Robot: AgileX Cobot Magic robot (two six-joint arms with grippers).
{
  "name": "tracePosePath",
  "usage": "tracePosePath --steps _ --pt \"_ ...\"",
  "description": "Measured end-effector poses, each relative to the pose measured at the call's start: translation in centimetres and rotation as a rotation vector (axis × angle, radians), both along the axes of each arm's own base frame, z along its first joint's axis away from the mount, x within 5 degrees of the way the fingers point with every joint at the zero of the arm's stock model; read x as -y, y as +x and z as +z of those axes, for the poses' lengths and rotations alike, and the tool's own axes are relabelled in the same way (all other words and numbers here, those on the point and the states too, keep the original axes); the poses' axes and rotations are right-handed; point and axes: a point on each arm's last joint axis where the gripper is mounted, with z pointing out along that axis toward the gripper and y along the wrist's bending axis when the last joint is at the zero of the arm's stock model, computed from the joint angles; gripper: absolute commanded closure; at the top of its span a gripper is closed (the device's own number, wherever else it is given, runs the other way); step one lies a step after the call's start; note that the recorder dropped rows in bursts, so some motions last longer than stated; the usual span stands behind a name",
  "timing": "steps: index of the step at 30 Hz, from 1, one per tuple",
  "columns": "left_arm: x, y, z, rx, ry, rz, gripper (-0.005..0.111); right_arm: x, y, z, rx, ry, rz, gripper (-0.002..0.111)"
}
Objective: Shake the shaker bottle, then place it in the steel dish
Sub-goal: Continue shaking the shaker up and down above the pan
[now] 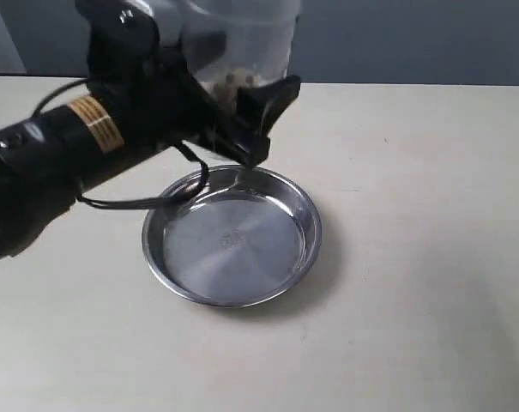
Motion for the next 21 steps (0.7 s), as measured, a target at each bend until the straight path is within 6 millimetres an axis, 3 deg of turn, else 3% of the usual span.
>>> tracePosePath --steps 2,4,5,6,7,8,10,11,14,15,18,19,20,21 --pt "0.0 -0.1 -2.0 -0.051 -0.009 -0.001 0.106 0.0 0.0 0.0 0.000 0.000 0.000 0.109" --pt "-0.1 -0.3 -6.5 -0.183 -0.006 -0.002 0.106 0.0 0.0 0.0 0.000 0.000 0.000 0.109" --pt "-0.6 -1.2 -9.8 -0.299 0.024 0.000 0.106 0.0 0.0 0.0 0.000 0.000 0.000 0.109" --pt "-0.7 -1.5 -10.5 -0.318 0.032 -0.002 0.106 0.0 0.0 0.0 0.000 0.000 0.000 0.109" --pt "-0.6 -1.3 -8.7 -0.249 0.012 -0.013 0.106 0.0 0.0 0.0 0.000 0.000 0.000 0.109" --pt "-0.1 -0.6 -4.8 -0.126 -0.001 -0.020 0.106 0.0 0.0 0.0 0.000 0.000 0.000 0.109" --pt "0.2 0.0 -1.0 -0.031 -0.003 -0.019 0.106 0.0 0.0 0.0 0.000 0.000 0.000 0.109" --pt "0.2 0.0 -1.4 -0.036 -0.004 -0.018 0.106 0.0 0.0 0.0 0.000 0.000 0.000 0.109" --pt "-0.2 -0.6 -9.0 -0.259 0.061 -0.004 0.106 0.0 0.0 0.0 0.000 0.000 0.000 0.109" --pt "-0.3 -0.7 -9.3 -0.271 0.067 -0.005 0.106 0.0 0.0 0.0 0.000 0.000 0.000 0.109" --pt "0.5 0.5 -2.4 -0.034 0.019 -0.016 0.106 0.0 0.0 0.0 0.000 0.000 0.000 0.109" --pt "0.7 0.8 -1.5 -0.003 0.019 -0.014 0.106 0.0 0.0 0.0 0.000 0.000 0.000 0.109" --pt "0.7 0.9 -2.0 -0.007 0.030 -0.010 0.106 0.0 0.0 0.0 0.000 0.000 0.000 0.109" --pt "0.8 1.2 -4.0 -0.040 0.044 0.002 0.106 0.0 0.0 0.0 0.000 0.000 0.000 0.109"
